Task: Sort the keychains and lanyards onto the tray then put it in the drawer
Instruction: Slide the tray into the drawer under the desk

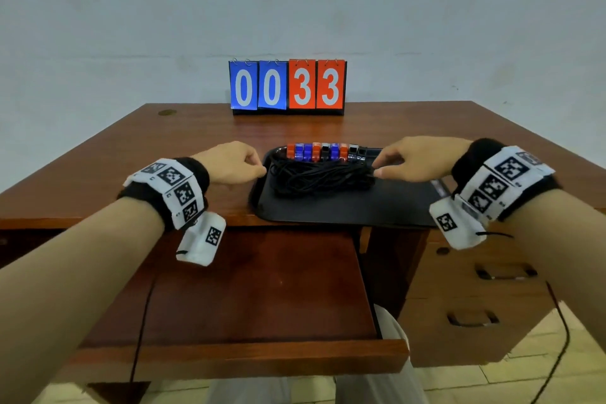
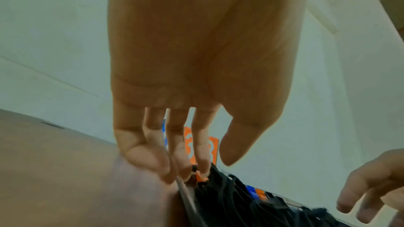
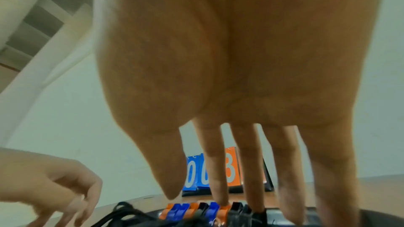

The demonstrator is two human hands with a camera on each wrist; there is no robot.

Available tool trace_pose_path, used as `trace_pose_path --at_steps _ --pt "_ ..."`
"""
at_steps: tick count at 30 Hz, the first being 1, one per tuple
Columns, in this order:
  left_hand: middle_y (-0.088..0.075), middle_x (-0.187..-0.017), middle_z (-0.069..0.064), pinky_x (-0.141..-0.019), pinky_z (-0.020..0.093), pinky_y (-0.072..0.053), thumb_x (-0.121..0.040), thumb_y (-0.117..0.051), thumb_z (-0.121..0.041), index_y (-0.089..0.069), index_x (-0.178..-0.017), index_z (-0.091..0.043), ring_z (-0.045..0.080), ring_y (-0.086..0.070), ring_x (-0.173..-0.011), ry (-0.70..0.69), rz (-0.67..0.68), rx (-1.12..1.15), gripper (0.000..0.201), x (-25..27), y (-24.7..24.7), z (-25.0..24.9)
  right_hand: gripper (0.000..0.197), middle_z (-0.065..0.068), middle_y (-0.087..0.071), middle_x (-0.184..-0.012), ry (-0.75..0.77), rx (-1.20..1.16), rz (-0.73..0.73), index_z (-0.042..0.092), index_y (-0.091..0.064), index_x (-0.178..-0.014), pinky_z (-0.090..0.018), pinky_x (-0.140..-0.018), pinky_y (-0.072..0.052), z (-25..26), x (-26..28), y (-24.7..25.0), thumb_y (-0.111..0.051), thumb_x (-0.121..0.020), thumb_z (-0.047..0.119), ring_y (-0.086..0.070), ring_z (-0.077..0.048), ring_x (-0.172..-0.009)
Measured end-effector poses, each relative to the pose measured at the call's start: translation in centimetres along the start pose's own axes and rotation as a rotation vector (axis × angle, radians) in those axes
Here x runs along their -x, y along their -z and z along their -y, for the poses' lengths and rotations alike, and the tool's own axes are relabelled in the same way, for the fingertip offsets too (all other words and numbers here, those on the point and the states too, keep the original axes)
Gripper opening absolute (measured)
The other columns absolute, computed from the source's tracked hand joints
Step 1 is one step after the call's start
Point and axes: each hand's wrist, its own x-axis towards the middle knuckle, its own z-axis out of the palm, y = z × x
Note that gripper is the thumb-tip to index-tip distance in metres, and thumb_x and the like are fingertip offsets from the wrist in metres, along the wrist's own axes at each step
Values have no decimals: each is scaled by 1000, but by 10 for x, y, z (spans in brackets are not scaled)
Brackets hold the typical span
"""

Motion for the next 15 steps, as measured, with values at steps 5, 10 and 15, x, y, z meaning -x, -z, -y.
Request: trace_pose_path --at_steps 5,10,15 --pt "-68 -97 6 -91 45 -61 -102 -58 -39 -64 -116 -5 32 -72 -103 173 177 1 37 -32 20 -12 53 -7 -65 -130 -180 176 62 15 -57 -137 -42 -104 -49 -28 -45 20 -50 -99 51 -64 -25 -112" --pt "-71 -112 8 -88 42 -60 -101 -60 -39 -61 -125 -6 23 -72 -93 200 176 -87 41 -60 28 -23 62 -11 -42 -156 -353 205 100 9 -37 -152 -39 -115 -35 -49 -75 20 -46 -103 46 -43 -29 -140" --pt "-70 -121 9 -89 40 -60 -103 -57 -36 -61 -129 -5 25 -73 -101 180 205 -213 41 -88 26 -36 60 -11 -31 -162 -451 242 131 11 -25 -157 -36 -113 -34 -57 -96 15 -45 -105 33 -36 -28 -145"
